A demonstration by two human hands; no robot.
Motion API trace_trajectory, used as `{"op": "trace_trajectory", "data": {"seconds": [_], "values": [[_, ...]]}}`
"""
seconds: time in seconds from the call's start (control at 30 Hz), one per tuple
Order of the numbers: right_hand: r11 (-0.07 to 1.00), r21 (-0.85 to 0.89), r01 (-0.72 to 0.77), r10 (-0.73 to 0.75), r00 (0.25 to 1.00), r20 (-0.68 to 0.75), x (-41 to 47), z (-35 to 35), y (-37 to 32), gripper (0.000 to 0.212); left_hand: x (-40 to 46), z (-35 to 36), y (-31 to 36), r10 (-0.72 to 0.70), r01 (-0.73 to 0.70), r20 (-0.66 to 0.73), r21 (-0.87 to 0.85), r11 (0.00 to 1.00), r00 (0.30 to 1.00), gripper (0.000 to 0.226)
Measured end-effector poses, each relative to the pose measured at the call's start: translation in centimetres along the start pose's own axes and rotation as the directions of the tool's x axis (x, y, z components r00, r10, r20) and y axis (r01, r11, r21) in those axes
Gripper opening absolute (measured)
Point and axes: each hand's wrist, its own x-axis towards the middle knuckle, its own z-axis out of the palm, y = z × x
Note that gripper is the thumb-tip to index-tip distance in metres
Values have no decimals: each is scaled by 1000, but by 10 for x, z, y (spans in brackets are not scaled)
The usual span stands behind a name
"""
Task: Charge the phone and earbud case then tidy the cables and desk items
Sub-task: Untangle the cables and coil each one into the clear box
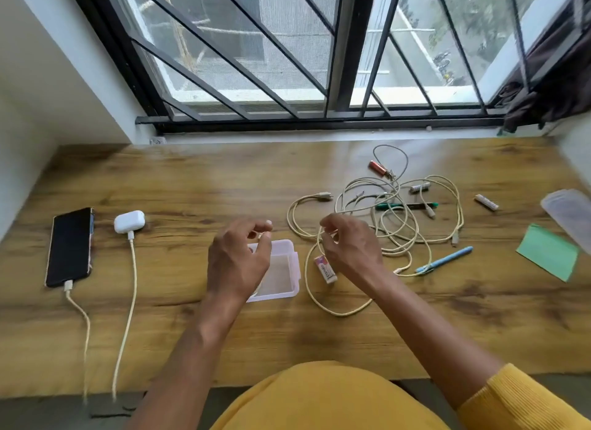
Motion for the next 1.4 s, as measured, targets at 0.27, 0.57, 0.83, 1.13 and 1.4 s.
{"op": "trace_trajectory", "data": {"seconds": [0.27, 0.57, 0.83, 1.13, 1.4], "values": [[985, -160, 60, -61, 998, -3, 44, -2, 13, 33, 22, 32, 13, 6, -4, 108, -22, 1000, 994, 13], [854, -418, 310, -316, 947, 57, 91, 5, 4, 32, 52, 41, 25, -56, 51, 204, 29, 998, 977, 17], [869, -452, 202, -248, 968, -45, 89, 17, 13, 17, 52, 41, 25, -63, 66, 217, -7, 998, 974, 15], [985, 136, 104, -78, 980, -183, 69, -10, 11, 23, 49, 51, 34, -47, 39, 188, 47, 998, 981, 49], [654, 744, -139, 180, 983, 26, 14, -59, 34, 21, 39, 80, 38, -116, 161, 287, -139, 977, 951, 18]]}}
